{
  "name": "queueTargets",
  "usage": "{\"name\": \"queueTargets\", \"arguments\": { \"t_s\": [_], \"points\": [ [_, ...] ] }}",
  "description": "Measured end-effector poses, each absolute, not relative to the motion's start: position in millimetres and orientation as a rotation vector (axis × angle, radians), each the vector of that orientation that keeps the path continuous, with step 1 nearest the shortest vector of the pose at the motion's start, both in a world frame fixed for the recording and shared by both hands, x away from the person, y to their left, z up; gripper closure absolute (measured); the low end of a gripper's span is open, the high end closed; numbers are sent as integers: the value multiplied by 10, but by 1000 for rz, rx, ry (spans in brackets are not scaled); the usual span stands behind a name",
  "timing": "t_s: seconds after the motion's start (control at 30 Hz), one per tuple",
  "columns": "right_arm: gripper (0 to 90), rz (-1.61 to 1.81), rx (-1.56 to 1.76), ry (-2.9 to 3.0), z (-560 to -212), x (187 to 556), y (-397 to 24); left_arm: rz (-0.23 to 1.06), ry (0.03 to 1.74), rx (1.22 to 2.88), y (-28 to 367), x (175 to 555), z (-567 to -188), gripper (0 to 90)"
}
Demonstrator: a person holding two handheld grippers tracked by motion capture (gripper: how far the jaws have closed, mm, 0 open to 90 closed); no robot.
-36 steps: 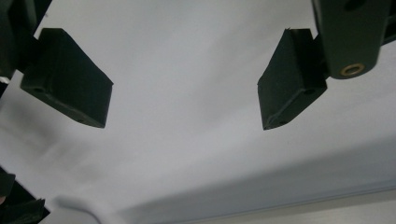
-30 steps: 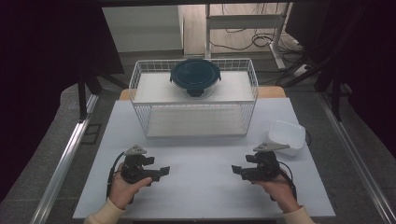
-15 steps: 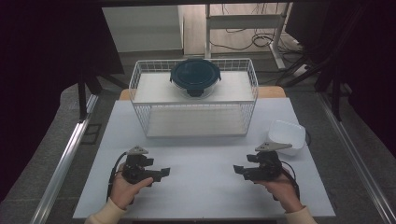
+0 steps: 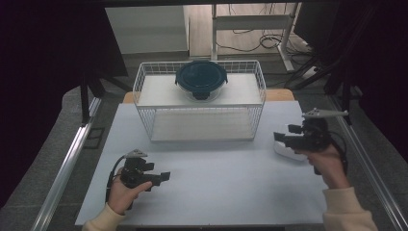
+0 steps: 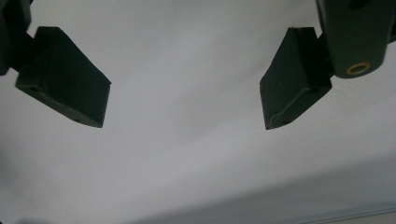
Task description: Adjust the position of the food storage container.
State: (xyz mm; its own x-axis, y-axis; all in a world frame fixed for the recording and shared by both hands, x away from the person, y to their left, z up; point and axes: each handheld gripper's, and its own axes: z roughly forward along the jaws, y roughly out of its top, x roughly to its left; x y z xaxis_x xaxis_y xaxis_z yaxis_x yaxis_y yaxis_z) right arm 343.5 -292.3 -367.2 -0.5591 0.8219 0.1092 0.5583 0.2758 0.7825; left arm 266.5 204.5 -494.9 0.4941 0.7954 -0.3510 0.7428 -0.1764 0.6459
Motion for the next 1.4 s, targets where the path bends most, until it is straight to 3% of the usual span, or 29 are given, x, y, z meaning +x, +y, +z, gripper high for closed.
{"name": "queueTargets", "arguments": {
  "t_s": [0.1,0.13,0.43,0.47,0.5,0.53,0.57,0.6,0.67,1.4],
  "points": [
    [365,1135,1297,2214,-3640,3559,-3036,83,1269,1942,2048,2668,-4944,157],
    [429,1083,1346,2198,-3645,3685,-3128,82,1268,1941,2049,2671,-4938,158],
    [613,896,1470,2202,-3809,4126,-3305,76,1267,1937,2063,2678,-4930,173],
    [687,853,1497,2190,-3855,4236,-3340,76,1272,1936,2067,2682,-4936,172],
    [687,853,1497,2190,-3855,4236,-3340,76,1272,1936,2067,2682,-4936,172],
    [771,826,1521,2188,-3890,4316,-3371,77,1272,1934,2071,2681,-4933,172],
    [771,826,1521,2188,-3890,4316,-3371,77,1272,1934,2071,2681,-4933,173],
    [850,793,1544,2174,-3926,4394,-3392,79,1272,1929,2075,2679,-4929,173],
    [889,767,1548,2172,-3963,4457,-3406,80,1272,1927,2077,2680,-4931,174],
    [894,528,1495,2238,-4354,4814,-3566,81,1269,1903,2142,2698,-4928,178]
  ]
}}
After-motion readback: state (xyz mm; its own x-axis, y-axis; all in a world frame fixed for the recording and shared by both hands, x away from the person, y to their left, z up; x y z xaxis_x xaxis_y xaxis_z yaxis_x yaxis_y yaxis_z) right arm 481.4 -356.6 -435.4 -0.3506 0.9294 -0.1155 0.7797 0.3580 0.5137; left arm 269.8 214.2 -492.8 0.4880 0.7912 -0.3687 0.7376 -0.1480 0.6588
